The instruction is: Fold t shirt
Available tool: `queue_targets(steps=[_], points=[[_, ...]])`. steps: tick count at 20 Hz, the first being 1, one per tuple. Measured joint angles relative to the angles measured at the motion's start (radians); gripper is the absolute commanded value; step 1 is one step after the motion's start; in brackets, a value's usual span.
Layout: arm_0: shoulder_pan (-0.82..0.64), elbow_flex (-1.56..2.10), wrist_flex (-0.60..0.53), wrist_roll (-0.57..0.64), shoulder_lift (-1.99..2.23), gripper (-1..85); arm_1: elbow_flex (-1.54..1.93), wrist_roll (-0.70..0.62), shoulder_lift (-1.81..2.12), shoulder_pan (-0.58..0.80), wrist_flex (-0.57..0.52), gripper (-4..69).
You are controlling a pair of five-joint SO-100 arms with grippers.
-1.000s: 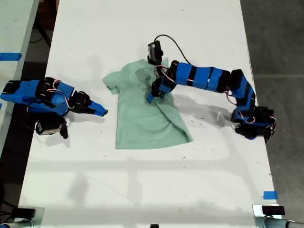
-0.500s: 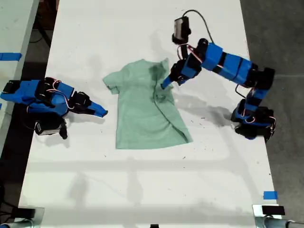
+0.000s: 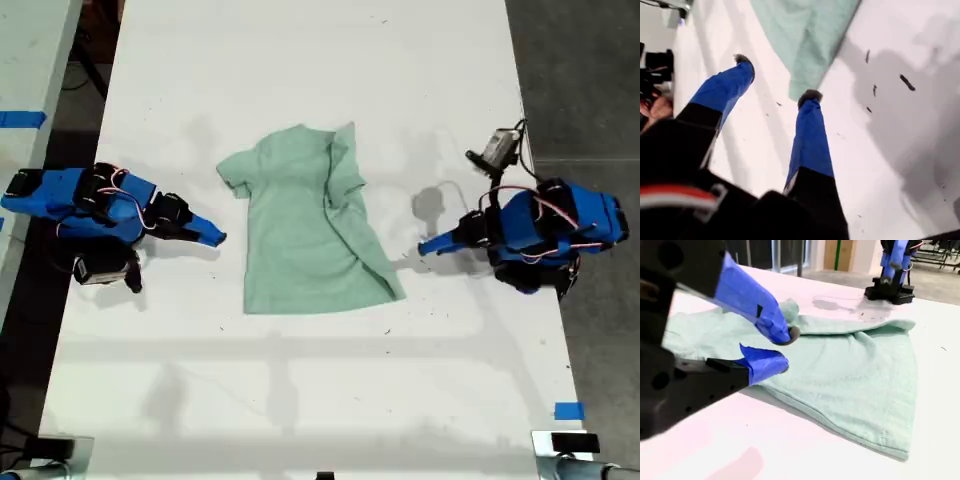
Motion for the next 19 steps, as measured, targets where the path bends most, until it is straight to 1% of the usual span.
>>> queue_targets(steps=[1,3,5,6,8,10,13,14,19], points=[[0.0,0.0,0.0,0.0,0.0,2.3,0.071,0.0,0.029,-0.006,-0.034,21.3],[-0.009,0.0,0.0,0.0,0.0,0.4,0.135,-0.009,0.063,0.006,-0.035,15.9],[-0.011,0.0,0.0,0.0,0.0,-0.1,0.193,-0.107,0.063,0.034,-0.066,12.3],[-0.017,0.0,0.0,0.0,0.0,-0.1,0.224,-0.133,0.055,0.038,-0.087,11.5],[-0.021,0.0,0.0,0.0,0.0,-0.1,0.23,-0.16,0.061,0.041,-0.094,7.6],[-0.015,0.0,0.0,0.0,0.0,-0.1,0.23,-0.17,0.061,0.041,-0.094,5.8],[-0.015,0.0,0.0,0.0,0.0,-0.1,0.23,-0.172,0.061,0.054,-0.094,5.4],[-0.015,0.0,0.0,0.0,0.0,-0.1,0.23,-0.172,0.061,0.058,-0.094,2.2],[-0.015,0.0,0.0,0.0,0.0,-0.1,0.235,-0.186,0.061,0.061,-0.127,2.0]])
